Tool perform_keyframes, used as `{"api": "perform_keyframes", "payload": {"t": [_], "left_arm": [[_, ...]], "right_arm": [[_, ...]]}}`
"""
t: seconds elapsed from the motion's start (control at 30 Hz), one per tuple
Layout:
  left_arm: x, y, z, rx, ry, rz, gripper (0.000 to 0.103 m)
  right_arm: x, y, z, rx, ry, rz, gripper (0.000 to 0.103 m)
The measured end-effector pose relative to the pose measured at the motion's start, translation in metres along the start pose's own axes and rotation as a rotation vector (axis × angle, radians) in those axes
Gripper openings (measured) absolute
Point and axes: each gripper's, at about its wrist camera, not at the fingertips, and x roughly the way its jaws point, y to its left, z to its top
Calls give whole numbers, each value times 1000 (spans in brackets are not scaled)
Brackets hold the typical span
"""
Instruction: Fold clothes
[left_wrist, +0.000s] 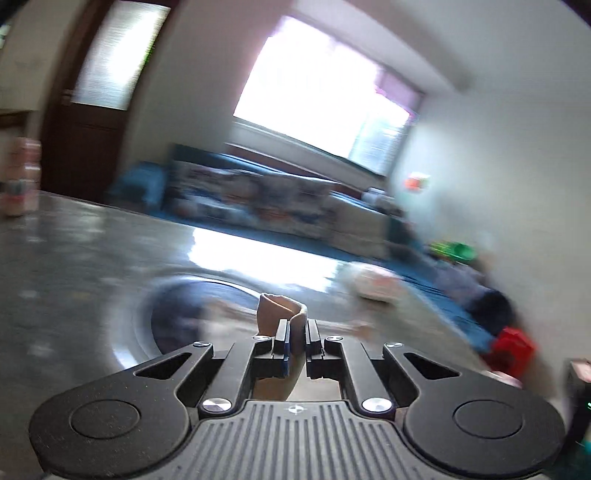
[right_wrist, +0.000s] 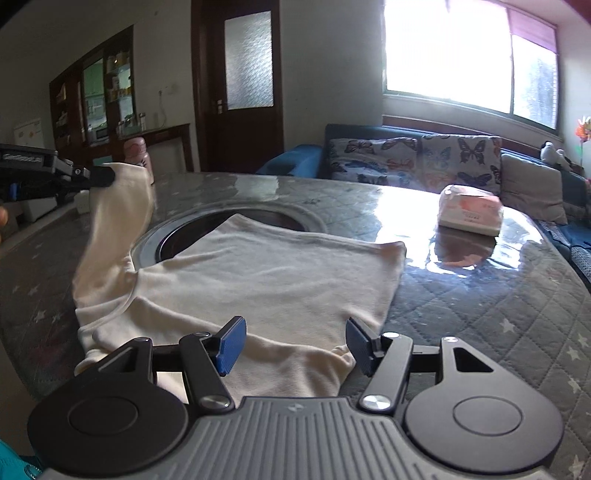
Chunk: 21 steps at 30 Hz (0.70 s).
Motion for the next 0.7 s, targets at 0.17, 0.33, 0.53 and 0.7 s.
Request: {"api": "perform_keyframes", "payload": {"t": [0.17,0.33,0.53,0.7], "left_arm": [[19,-39,-24,63,91,-176,8],[40,-55,-57,103,212,-231,9],[49,-55,-77,124,284,-242,15],[35,-50,-74,163,287,-268,30]], "right_arm": [[-10,-1,-1,15,-18,-17,61],[-13,-5,-4,23,-13,-37,60],[-10,-10,-7,51,2,-13,56],[-3,-8,-7,55,32,42,53]]}}
